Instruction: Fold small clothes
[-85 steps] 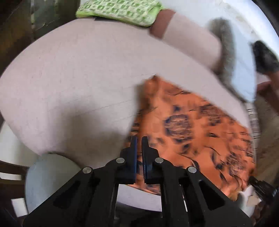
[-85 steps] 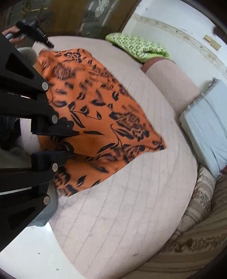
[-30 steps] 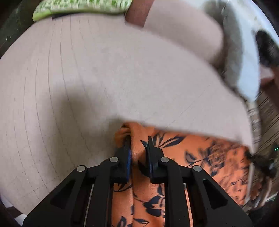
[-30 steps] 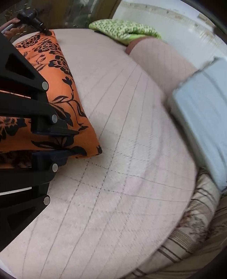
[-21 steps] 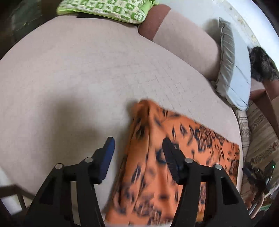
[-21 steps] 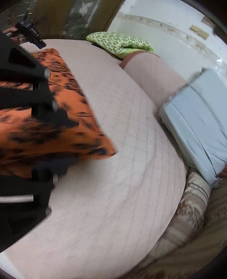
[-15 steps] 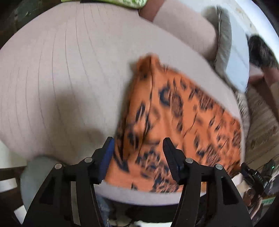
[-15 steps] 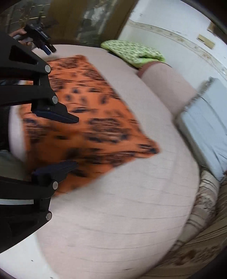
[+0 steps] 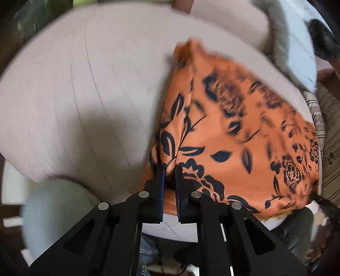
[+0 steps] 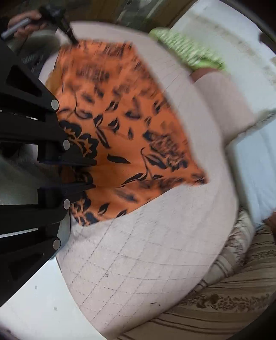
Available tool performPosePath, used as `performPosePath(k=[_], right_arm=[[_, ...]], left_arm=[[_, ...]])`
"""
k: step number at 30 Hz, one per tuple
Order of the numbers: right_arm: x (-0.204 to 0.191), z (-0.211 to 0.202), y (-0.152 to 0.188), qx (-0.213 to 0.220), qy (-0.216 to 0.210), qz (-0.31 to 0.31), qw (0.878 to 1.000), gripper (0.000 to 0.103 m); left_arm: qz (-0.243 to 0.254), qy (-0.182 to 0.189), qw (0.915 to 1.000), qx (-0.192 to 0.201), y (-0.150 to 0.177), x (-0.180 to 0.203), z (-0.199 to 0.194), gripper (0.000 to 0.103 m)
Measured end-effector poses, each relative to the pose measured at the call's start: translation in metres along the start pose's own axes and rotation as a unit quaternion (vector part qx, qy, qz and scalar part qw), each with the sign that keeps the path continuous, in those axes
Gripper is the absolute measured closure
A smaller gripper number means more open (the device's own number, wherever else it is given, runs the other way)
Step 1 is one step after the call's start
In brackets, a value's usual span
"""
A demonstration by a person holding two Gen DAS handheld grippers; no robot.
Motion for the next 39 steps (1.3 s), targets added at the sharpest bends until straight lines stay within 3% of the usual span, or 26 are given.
performPosePath(k=[2, 3, 6, 8, 10, 11, 13, 14, 17, 21, 24, 28, 32, 34, 39], right_arm=[[0.009, 0.024, 0.008, -0.041, -0.010, 0.027, 0.999, 0.091], [0.012, 0.022, 0.010, -0.043, -0.023, 0.049, 0.998, 0.091], [0.018, -0.009, 0.008, -0.001, -0.059, 0.079, 0.995, 0.089], [0.020, -0.030, 0.007, 0.021, -0.058, 0.080, 0.995, 0.089], [0.015, -0.059, 0.005, 0.061, -0.071, 0.072, 0.993, 0.089], [0.007, -0.077, 0.002, 0.090, -0.087, 0.064, 0.990, 0.087], [-0.007, -0.099, -0.003, 0.117, -0.115, 0.053, 0.985, 0.072], [-0.018, -0.108, -0.004, 0.127, -0.132, 0.048, 0.982, 0.058], [-0.057, -0.128, -0.009, 0.159, -0.169, 0.042, 0.972, 0.052], [-0.119, -0.127, -0.010, 0.138, -0.212, -0.003, 0.967, 0.052], [-0.162, -0.122, -0.008, 0.121, -0.245, -0.043, 0.961, 0.052], [-0.211, -0.096, -0.009, 0.087, -0.216, -0.087, 0.969, 0.052], [-0.251, -0.071, -0.008, 0.046, -0.217, -0.126, 0.967, 0.052], [-0.272, -0.056, -0.006, 0.016, -0.213, -0.142, 0.967, 0.052], [-0.311, -0.038, -0.010, 0.007, -0.187, -0.162, 0.969, 0.054]], left_arm=[[-0.034, 0.031, 0.9989, 0.005, 0.003, -0.004, -0.010, 0.093], [-0.044, 0.047, 0.9979, 0.004, 0.005, -0.006, -0.018, 0.093], [-0.060, 0.057, 0.9960, 0.033, 0.005, -0.019, -0.046, 0.092], [-0.067, 0.055, 0.9951, 0.047, 0.006, -0.025, -0.061, 0.081], [-0.072, 0.058, 0.9940, 0.059, 0.005, -0.028, -0.069, 0.063], [-0.074, 0.056, 0.9934, 0.067, 0.004, -0.028, -0.072, 0.059], [-0.069, 0.053, 0.9935, 0.073, 0.002, -0.023, -0.070, 0.051], [-0.065, 0.052, 0.9940, 0.070, 0.000, -0.018, -0.065, 0.051], [-0.055, 0.053, 0.9956, 0.054, 0.000, -0.012, -0.053, 0.051], [-0.067, 0.056, 0.9953, 0.042, -0.002, -0.014, -0.029, 0.051], [-0.074, 0.079, 0.9937, 0.028, -0.002, -0.010, -0.014, 0.051], [-0.087, 0.101, 0.9902, 0.042, -0.005, -0.018, -0.005, 0.051], [-0.091, 0.153, 0.9826, 0.051, -0.009, -0.020, -0.006, 0.051], [-0.082, 0.154, 0.9831, 0.056, -0.009, -0.018, -0.005, 0.051], [-0.087, 0.149, 0.9832, 0.060, -0.015, -0.020, 0.002, 0.051]])
Point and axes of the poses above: each gripper's, at about its wrist camera, not at the fingertips, and z roughly the way its jaws point, x to its right, y to its underside, the point moved 9 cm from there along z, roughly the way its jaws point, and after that the axes turned 6 degrees about y, right-handed, at the moved point
